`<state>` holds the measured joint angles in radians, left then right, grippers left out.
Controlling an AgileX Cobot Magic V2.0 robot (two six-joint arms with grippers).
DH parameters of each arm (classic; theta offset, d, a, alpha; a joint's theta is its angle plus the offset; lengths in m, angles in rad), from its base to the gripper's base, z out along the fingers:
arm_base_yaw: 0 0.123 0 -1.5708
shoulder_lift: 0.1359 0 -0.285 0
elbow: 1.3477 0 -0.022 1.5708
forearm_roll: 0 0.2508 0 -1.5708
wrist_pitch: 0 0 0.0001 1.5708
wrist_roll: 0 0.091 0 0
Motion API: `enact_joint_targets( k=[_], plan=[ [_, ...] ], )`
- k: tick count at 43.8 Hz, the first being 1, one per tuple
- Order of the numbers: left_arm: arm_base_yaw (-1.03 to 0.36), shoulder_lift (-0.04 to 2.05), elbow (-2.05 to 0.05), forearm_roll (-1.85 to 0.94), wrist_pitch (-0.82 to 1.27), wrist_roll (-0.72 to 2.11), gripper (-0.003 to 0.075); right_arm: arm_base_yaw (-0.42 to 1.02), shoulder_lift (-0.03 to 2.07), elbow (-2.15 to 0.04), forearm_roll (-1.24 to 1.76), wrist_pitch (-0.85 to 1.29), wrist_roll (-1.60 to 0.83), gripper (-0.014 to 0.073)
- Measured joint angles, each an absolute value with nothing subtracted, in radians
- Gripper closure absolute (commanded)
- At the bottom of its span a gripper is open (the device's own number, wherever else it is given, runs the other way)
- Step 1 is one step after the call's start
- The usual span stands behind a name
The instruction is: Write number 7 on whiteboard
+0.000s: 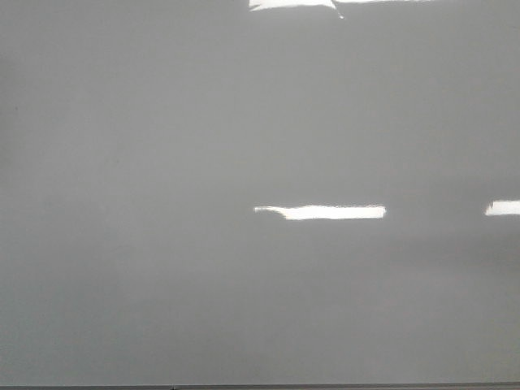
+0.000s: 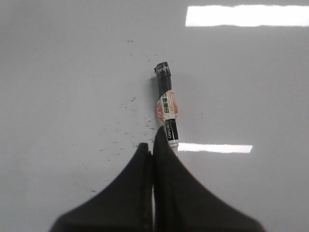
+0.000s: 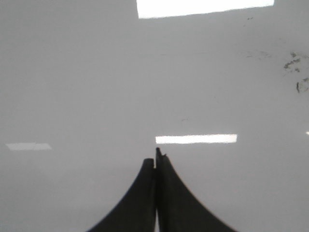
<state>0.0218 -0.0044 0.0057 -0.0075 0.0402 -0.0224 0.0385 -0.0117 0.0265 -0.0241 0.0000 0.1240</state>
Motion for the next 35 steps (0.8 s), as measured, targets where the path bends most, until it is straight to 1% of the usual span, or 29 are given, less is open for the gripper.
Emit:
enact_joint_targets(
  k=[8,14,24,29,35],
  plan=[
    [0.022,-0.004,0.004,-0.008,-0.024,-0.022,0.0741,0.039,-0.012,0.027,-0.024,-0.100,0.124,0.0661],
    [0.022,-0.004,-0.045,-0.008,-0.022,-0.022,0.0741,0.039,-0.012,-0.024,-0.024,-0.090,0.124,0.0661],
    [0.022,0.013,-0.312,0.000,0.118,-0.022,0.0741,0.039,0.002,-0.284,-0.024,0.137,0.124,0.0661],
    [0.022,0.086,-0.455,0.000,0.229,-0.022,0.0741,0.039,0.068,-0.420,-0.024,0.277,0.124,0.0661],
    [0.022,0.192,-0.578,0.000,0.354,-0.022,0.0741,0.039,0.174,-0.538,-0.024,0.419,0.124,0.0661]
  ],
)
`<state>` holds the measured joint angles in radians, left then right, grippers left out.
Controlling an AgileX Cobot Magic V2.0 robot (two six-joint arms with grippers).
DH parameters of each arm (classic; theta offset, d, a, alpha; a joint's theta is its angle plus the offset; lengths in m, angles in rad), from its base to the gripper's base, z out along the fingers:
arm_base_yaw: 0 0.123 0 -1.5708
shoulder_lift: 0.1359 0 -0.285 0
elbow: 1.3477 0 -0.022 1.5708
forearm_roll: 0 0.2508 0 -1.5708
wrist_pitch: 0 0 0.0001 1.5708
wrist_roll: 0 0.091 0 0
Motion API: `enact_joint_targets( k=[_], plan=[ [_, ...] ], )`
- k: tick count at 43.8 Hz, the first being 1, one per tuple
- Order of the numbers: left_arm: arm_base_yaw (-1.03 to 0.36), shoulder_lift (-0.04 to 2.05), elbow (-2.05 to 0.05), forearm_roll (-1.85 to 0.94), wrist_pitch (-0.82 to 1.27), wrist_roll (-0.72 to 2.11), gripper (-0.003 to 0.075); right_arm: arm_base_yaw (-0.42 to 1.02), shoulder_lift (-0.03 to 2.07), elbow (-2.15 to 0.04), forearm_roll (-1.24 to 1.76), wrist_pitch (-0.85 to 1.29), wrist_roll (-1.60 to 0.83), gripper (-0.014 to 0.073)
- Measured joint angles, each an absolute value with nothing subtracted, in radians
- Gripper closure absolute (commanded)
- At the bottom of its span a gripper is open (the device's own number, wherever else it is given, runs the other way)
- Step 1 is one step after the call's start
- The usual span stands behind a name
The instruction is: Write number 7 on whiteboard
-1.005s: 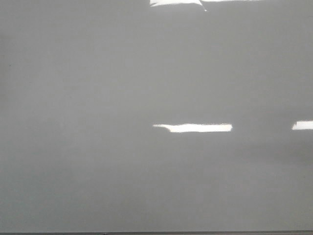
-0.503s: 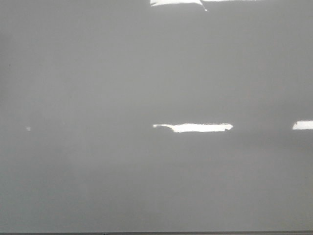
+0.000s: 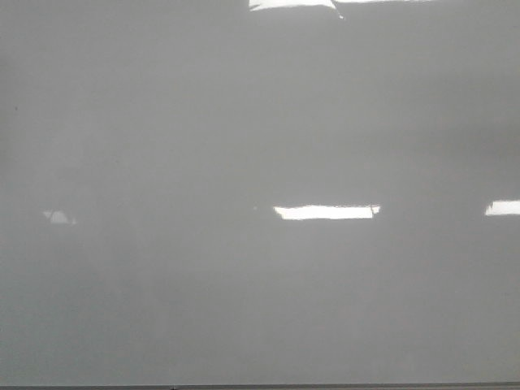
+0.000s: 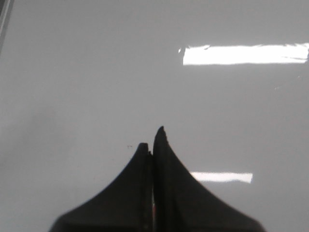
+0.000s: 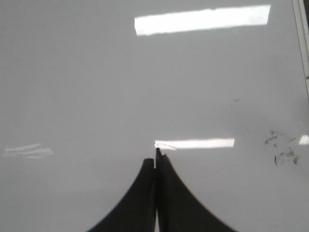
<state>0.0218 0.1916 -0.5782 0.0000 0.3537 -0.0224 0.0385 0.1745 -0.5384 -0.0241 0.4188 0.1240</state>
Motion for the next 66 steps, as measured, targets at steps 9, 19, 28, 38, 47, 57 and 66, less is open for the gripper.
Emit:
enact_joint_targets(
  k=[9,19,28,38,47,57,66],
  plan=[
    [0.022,0.351,-0.677,0.000,0.521,-0.022,0.0741,0.039,0.329,-0.664,-0.024,0.600,0.124,0.0661],
    [0.022,0.475,-0.680,0.000,0.627,-0.022,0.0741,0.039,0.462,-0.680,-0.024,0.676,0.124,0.0661],
    [0.022,0.541,-0.680,-0.017,0.672,-0.022,0.0741,0.039,0.537,-0.678,-0.024,0.684,0.124,0.0661],
    [0.022,0.590,-0.680,-0.028,0.679,-0.009,0.0691,0.073,0.580,-0.651,-0.024,0.692,0.060,0.0525],
    [0.001,0.613,-0.680,-0.030,0.679,0.020,0.0368,0.148,0.580,-0.651,-0.031,0.704,0.053,0.0109],
    [-0.017,0.673,-0.680,-0.021,0.679,0.023,0.0144,0.155,0.580,-0.651,-0.044,0.705,0.050,0.0015],
    [-0.017,0.798,-0.680,-0.032,0.634,0.023,0.0146,0.155,0.580,-0.651,-0.046,0.705,0.049,0.0015]
  ],
)
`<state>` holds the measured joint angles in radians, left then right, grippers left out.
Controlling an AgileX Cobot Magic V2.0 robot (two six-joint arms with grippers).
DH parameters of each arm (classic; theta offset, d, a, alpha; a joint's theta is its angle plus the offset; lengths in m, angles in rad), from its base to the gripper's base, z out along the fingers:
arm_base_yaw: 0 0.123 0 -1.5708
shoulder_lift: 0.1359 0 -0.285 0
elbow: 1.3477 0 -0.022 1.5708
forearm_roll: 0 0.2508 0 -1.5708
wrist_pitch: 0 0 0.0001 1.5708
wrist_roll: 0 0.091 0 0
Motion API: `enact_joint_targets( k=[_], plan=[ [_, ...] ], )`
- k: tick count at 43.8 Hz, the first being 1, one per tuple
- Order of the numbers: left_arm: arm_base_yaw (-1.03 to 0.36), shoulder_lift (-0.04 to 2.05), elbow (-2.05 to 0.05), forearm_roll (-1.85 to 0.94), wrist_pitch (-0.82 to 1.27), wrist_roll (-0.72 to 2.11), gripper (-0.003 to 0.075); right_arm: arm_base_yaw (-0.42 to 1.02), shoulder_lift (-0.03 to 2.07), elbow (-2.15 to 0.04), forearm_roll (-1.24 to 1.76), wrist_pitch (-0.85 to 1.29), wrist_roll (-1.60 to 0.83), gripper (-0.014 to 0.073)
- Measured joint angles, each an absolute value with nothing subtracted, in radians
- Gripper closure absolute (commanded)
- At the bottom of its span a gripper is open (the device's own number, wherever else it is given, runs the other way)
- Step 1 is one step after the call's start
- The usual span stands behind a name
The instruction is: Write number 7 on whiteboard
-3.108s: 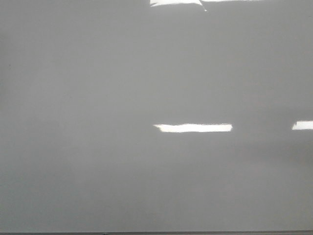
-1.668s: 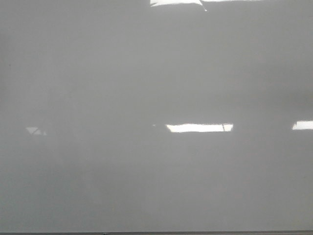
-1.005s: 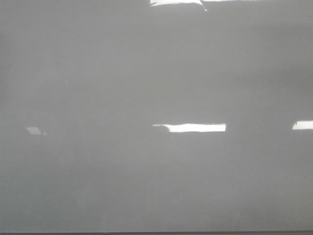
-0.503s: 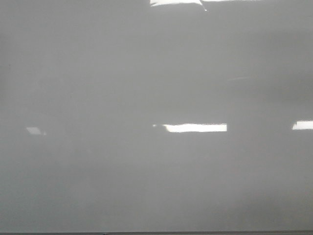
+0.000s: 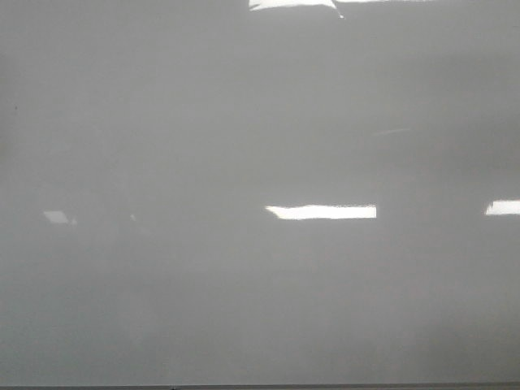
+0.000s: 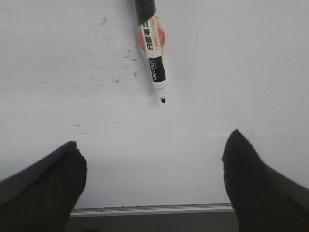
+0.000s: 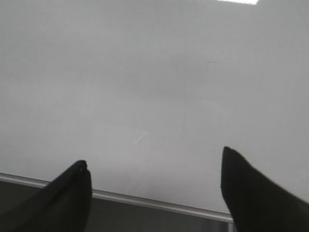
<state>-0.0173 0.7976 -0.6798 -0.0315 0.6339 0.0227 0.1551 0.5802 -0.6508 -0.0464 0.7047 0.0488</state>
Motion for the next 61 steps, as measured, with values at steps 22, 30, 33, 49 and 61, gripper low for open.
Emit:
enact_joint_targets(
  k=[22,30,33,49,61],
  plan=[
    [-0.017,1.184,-0.712,-0.096,0.340,0.023,0.0244,0.155,0.580,-0.651,-0.046,0.705,0.049,0.0015],
    [-0.017,1.302,-0.787,-0.096,0.322,0.023,0.0293,0.155,0.580,-0.651,-0.046,0.705,0.049,0.0015],
    [-0.017,1.341,-0.812,-0.096,0.320,0.023,0.0311,0.155,0.580,-0.651,-0.046,0.705,0.049,0.0015],
    [-0.017,1.441,-0.876,-0.098,0.309,0.023,0.0407,0.155,0.580,-0.651,-0.046,0.705,0.049,0.0015],
    [-0.017,1.473,-0.877,-0.083,0.292,0.023,0.0515,0.155,0.580,-0.651,-0.046,0.705,0.049,0.0015]
  ],
)
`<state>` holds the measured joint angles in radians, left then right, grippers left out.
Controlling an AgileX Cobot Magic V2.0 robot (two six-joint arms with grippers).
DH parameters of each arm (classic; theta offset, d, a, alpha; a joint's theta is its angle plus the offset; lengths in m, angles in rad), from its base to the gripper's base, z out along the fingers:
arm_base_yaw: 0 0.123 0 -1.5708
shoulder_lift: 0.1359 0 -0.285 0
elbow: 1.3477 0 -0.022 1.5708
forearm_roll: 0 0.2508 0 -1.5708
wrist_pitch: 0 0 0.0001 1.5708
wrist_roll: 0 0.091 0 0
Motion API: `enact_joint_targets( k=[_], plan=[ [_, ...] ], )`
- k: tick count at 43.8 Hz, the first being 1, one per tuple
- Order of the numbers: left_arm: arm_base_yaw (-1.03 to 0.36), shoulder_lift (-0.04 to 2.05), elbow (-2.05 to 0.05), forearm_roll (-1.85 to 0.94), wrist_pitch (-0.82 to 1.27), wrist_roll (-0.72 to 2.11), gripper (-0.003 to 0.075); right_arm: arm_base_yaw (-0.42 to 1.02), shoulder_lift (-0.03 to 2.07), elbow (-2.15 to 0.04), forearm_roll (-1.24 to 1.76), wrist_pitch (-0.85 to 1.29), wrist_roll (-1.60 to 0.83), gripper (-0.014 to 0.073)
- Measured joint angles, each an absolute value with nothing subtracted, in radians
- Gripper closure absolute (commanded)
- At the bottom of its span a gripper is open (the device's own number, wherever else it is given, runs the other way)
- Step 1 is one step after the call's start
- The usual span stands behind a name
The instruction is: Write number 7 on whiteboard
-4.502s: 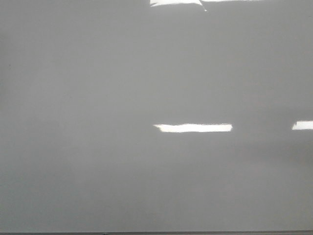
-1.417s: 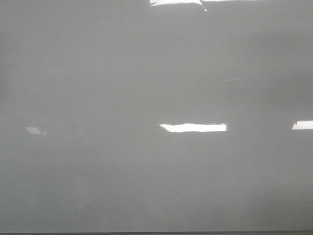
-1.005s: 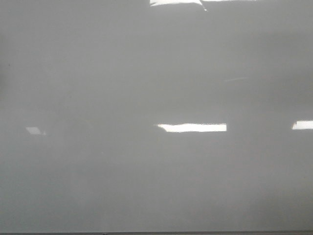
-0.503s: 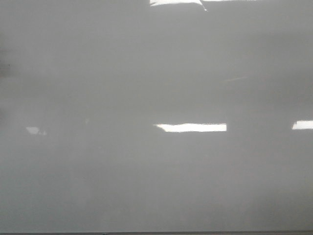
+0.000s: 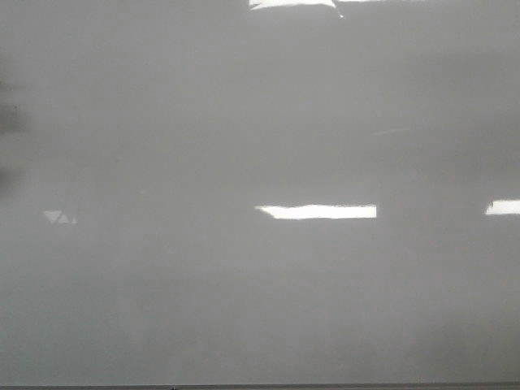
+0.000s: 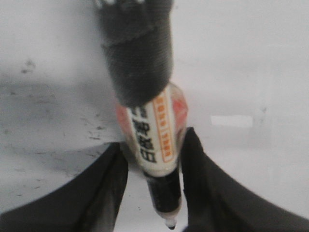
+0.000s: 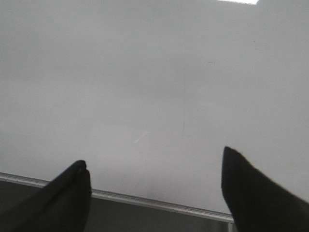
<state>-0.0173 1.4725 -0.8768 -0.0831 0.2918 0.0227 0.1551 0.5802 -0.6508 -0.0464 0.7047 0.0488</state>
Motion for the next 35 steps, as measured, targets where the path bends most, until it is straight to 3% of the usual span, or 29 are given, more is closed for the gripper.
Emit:
enact_joint_targets(
  k=[17,26,35],
  plan=[
    [-0.017,1.454,-0.883,-0.080,0.334,0.023,0.0694,0.155,0.580,-0.651,-0.046,0.705,0.049,0.0015],
    [-0.017,1.341,-0.927,-0.080,0.496,0.040,0.0741,0.155,0.580,-0.651,-0.046,0.694,0.049,0.0015],
    [-0.077,1.232,-0.999,-0.076,0.728,0.178,0.0741,0.155,0.582,-0.687,-0.046,0.738,0.049,0.0015]
  ],
)
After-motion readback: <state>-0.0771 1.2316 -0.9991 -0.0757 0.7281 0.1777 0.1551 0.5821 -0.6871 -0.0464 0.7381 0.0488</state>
